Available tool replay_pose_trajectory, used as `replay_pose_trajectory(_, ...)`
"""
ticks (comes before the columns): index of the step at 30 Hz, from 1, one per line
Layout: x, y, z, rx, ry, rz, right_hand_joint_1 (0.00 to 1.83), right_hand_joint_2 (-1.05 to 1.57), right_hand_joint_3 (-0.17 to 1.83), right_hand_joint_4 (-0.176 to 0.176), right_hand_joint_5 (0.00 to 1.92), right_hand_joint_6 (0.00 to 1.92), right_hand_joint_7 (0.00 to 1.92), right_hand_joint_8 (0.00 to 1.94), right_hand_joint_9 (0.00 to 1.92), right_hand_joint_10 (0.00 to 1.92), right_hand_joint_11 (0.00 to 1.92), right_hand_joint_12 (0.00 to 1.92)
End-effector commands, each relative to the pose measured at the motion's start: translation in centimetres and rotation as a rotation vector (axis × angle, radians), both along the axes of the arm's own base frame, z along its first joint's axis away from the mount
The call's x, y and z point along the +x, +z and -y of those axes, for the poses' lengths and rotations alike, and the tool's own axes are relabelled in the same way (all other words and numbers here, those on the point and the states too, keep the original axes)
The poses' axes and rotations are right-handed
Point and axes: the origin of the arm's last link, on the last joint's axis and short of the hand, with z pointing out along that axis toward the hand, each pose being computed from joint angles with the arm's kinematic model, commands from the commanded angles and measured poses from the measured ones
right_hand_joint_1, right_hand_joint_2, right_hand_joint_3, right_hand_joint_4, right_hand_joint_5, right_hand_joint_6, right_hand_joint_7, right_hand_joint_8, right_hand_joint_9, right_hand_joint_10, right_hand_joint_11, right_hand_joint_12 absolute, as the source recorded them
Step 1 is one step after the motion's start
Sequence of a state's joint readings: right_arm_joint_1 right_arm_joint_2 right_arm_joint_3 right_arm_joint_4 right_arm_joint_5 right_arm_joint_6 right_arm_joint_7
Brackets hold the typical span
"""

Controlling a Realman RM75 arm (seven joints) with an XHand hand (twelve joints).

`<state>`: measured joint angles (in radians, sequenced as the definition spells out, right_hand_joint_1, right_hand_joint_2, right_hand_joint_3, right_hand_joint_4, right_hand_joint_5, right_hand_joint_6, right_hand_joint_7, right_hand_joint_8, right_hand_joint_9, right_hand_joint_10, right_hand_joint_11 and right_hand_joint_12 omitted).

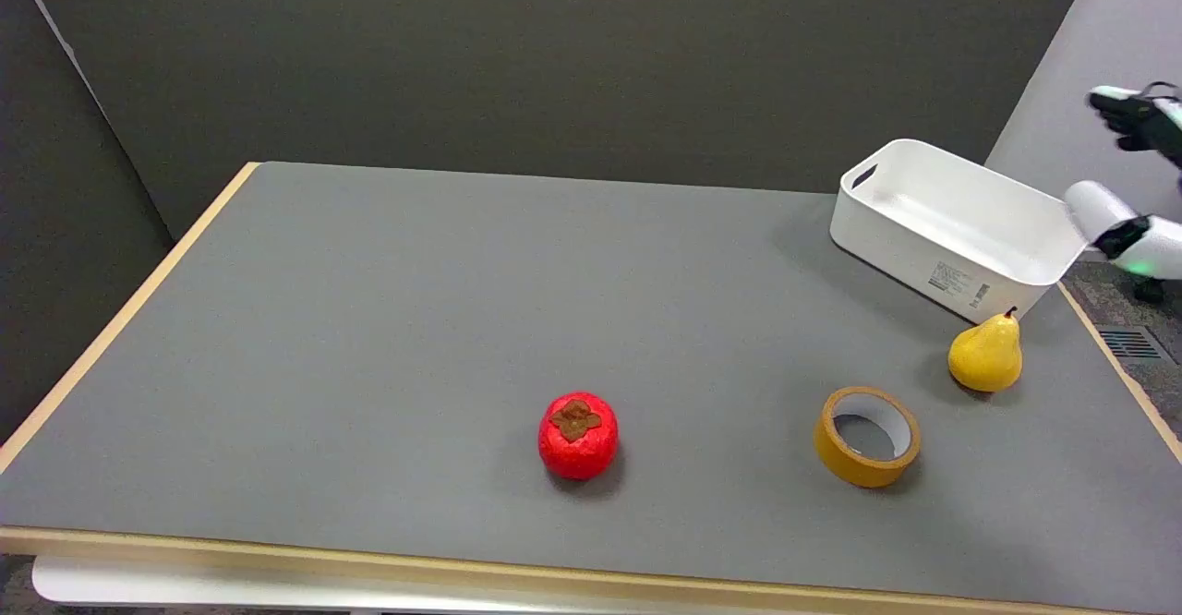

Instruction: Pick up the yellow tape.

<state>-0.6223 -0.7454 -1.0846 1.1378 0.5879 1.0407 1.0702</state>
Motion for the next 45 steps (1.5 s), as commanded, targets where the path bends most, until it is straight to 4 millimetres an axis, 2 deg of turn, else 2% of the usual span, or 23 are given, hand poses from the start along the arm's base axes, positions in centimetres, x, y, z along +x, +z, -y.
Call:
replay_pose_trajectory(1, 0.5, -11.7, -0.5, 0.171, -0.201, -0.334, 0.39, 0.56, 0.96, 0.129, 0.19, 0.44, 0.27, 0.33, 0.2, 0.57, 0.07, 1.13)
replay_pose_trajectory(7, -3.3, -14.6, -1.0, 0.213, -0.34, -0.41, 0.37, 0.53, 0.96, 0.119, 0.13, 0.38, 0.21, 0.29, 0.16, 0.54, 0.05, 1.12)
replay_pose_trajectory(10, -4.6, -15.7, -1.3, 0.24, -0.379, -0.408, 0.34, 0.51, 0.97, 0.106, 0.07, 0.28, 0.12, 0.25, 0.09, 0.53, 0.03, 1.04)
replay_pose_trajectory(13, -5.3, -16.4, -1.7, 0.253, -0.426, -0.436, 0.31, 0.47, 0.95, 0.095, 0.06, 0.16, 0.08, 0.2, 0.05, 0.49, 0.03, 0.99)
replay_pose_trajectory(17, -6.7, -17.4, -2.4, 0.264, -0.525, -0.504, 0.3, 0.48, 0.94, 0.08, 0.0, 0.13, 0.02, 0.13, 0.01, 0.4, 0.02, 0.94)
replay_pose_trajectory(19, -7.2, -17.9, -2.8, 0.27, -0.56, -0.533, 0.28, 0.47, 0.92, 0.065, 0.0, 0.01, 0.0, 0.07, 0.0, 0.31, 0.0, 0.93)
replay_pose_trajectory(23, -7.5, -18.4, -3.7, 0.258, -0.584, -0.601, 0.3, 0.46, 0.92, 0.059, 0.0, 0.0, 0.0, 0.03, 0.0, 0.25, 0.0, 0.87)
replay_pose_trajectory(28, -7.6, -18.0, -4.6, 0.224, -0.609, -0.661, 0.31, 0.43, 0.86, 0.052, 0.0, 0.0, 0.0, 0.0, 0.0, 0.15, 0.0, 0.86)
replay_pose_trajectory(33, -7.4, -17.7, -4.4, 0.226, -0.614, -0.682, 0.32, 0.43, 0.86, 0.048, 0.0, 0.0, 0.0, 0.0, 0.0, 0.13, 0.0, 0.85)
replay_pose_trajectory(41, -6.5, -16.6, -3.4, 0.211, -0.594, -0.716, 0.32, 0.43, 0.86, 0.044, 0.0, 0.0, 0.0, 0.0, 0.0, 0.12, 0.0, 0.84)
replay_pose_trajectory(45, -6.9, -15.4, -2.4, 0.187, -0.623, -0.705, 0.31, 0.43, 0.86, 0.047, 0.0, 0.0, 0.0, 0.0, 0.0, 0.15, 0.0, 0.85)
